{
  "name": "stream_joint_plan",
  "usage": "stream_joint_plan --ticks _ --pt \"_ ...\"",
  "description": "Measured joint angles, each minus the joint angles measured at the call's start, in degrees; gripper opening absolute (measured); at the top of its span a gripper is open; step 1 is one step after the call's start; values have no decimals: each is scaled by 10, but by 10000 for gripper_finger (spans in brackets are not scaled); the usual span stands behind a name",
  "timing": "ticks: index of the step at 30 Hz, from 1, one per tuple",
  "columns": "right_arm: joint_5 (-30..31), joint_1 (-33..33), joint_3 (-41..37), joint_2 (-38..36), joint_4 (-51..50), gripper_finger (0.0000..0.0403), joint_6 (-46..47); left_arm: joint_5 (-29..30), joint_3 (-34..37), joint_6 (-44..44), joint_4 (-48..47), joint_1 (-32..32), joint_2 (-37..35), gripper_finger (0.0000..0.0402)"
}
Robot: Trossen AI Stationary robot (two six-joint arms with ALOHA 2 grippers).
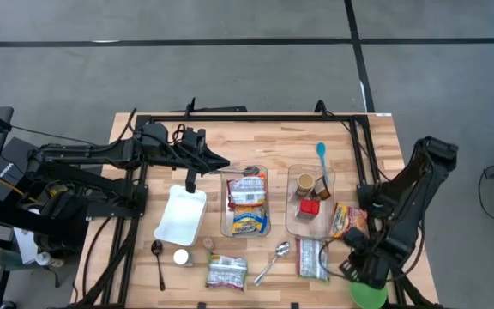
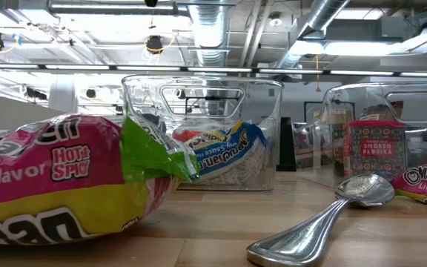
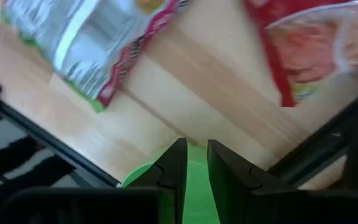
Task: Pick & Place Food Item
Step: Put the red noodle pack into the left transparent bin
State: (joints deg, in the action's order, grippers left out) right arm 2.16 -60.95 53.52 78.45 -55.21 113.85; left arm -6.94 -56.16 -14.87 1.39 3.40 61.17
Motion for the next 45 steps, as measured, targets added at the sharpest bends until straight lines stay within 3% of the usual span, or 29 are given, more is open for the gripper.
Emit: stream_joint_plan --ticks 10,21,25,35,39,45 --pt "-9 -1 -77 -100 -6 58 64 0 0 0 0 0 0 0" --pt "-9 0 -98 -99 0 62 62 0 0 0 0 0 0 0" --pt "-8 0 -98 -86 0 91 62 0 0 0 0 0 0 0" --pt "-8 0 -98 -46 -7 227 68 0 0 0 0 0 0 0" --pt "-8 0 -98 -26 -7 240 68 0 0 0 0 0 0 0" --pt "-9 0 -98 0 -6 223 69 0 0 0 0 0 0 0"
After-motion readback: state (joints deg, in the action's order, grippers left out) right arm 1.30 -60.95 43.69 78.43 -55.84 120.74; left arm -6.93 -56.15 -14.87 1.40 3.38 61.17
